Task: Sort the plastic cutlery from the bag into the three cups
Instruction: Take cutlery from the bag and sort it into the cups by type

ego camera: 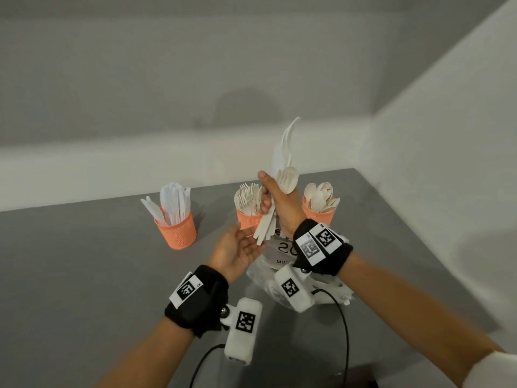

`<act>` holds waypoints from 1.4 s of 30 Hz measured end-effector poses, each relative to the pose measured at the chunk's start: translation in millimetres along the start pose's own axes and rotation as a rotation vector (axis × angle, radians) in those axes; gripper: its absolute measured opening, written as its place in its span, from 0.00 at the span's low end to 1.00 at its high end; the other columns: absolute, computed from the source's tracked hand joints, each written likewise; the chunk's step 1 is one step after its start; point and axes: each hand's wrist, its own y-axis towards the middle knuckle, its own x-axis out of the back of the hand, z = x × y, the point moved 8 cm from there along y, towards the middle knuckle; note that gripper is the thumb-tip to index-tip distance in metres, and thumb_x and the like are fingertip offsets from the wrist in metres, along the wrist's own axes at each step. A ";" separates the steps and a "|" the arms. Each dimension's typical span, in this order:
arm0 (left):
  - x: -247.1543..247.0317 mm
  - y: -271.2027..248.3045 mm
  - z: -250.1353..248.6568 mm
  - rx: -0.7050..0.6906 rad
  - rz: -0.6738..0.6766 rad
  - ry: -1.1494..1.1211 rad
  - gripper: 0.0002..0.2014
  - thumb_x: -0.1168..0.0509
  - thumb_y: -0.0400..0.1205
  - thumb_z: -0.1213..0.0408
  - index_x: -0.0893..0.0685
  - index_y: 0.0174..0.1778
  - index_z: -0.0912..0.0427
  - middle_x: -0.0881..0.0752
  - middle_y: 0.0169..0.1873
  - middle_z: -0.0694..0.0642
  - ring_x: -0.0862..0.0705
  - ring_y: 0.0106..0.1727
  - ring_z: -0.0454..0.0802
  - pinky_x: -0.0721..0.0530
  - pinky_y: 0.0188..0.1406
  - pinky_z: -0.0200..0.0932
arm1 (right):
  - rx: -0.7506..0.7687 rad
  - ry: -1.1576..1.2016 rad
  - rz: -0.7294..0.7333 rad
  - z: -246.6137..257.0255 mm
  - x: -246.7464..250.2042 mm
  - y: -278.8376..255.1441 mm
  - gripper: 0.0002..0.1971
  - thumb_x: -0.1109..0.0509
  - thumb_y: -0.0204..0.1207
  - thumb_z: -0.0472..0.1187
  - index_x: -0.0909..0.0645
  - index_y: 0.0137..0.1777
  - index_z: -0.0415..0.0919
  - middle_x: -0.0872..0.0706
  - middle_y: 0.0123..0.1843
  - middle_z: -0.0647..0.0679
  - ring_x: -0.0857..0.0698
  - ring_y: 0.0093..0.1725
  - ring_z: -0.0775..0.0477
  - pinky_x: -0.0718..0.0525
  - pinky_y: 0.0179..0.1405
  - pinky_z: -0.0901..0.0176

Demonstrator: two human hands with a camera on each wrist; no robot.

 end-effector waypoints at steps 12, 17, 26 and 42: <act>-2.0 -9.3 6.3 0.064 0.146 -0.115 0.27 0.50 0.84 0.47 0.25 0.68 0.65 0.17 0.49 0.59 0.18 0.47 0.52 0.14 0.47 0.44 | 0.087 -0.127 0.014 -35.5 -26.8 -18.3 0.05 0.28 0.73 0.32 0.20 0.41 0.39 0.20 0.25 0.45 0.21 0.20 0.52 0.20 0.22 0.64; -3.0 -19.3 0.8 -0.027 0.242 0.130 0.18 0.49 0.84 0.52 0.19 0.49 0.61 0.17 0.35 0.56 0.17 0.35 0.47 0.15 0.38 0.40 | 0.057 -0.149 0.020 -40.9 -23.4 -8.1 0.05 0.30 0.76 0.35 0.22 0.39 0.41 0.20 0.23 0.46 0.22 0.20 0.52 0.20 0.24 0.62; -4.0 -24.6 -20.5 -0.515 0.003 0.829 0.11 0.50 0.86 0.70 0.32 0.63 0.64 0.26 0.26 0.55 0.26 0.15 0.38 0.27 0.17 0.30 | -0.090 -0.352 0.268 -67.3 -45.7 -25.2 0.04 0.33 0.78 0.42 0.22 0.48 0.42 0.14 0.36 0.48 0.14 0.40 0.53 0.17 0.51 0.58; 52.6 -31.1 -93.5 -0.562 -0.213 0.746 0.13 0.38 0.82 0.54 0.22 0.50 0.61 0.16 0.41 0.53 0.17 0.34 0.46 0.20 0.31 0.34 | -0.449 -0.058 0.350 -92.5 -42.0 -35.2 0.13 0.49 0.84 0.49 0.25 0.51 0.45 0.35 0.14 0.54 0.39 0.11 0.59 0.39 0.10 0.70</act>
